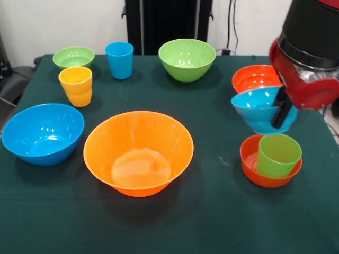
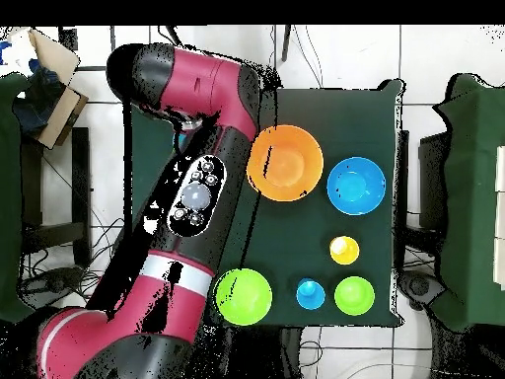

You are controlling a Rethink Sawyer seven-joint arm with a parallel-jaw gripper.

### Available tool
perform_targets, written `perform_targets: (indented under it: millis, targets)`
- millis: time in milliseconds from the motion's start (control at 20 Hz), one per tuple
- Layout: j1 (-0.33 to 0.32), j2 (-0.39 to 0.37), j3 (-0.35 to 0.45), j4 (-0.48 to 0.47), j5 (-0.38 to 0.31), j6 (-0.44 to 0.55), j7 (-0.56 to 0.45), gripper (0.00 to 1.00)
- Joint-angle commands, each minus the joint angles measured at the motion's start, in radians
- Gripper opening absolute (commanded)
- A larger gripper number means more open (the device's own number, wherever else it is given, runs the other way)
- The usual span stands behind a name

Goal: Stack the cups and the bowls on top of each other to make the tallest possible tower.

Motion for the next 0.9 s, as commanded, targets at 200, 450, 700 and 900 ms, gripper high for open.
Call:
perform_targets:
  millis: [200,450,700,900]
  targets:
    - [0.002,0.129,0.035,-0.052,0.034,-0.015,0.348,0.0]
    - [-0.007,0.183,0.016,-0.095,0.031,-0.036,0.359,0.0]
    - [-0.009,0.185,0.011,-0.113,0.032,0.047,0.345,0.0]
    - [-0.011,0.185,0.022,-0.117,0.053,0.065,0.348,0.0]
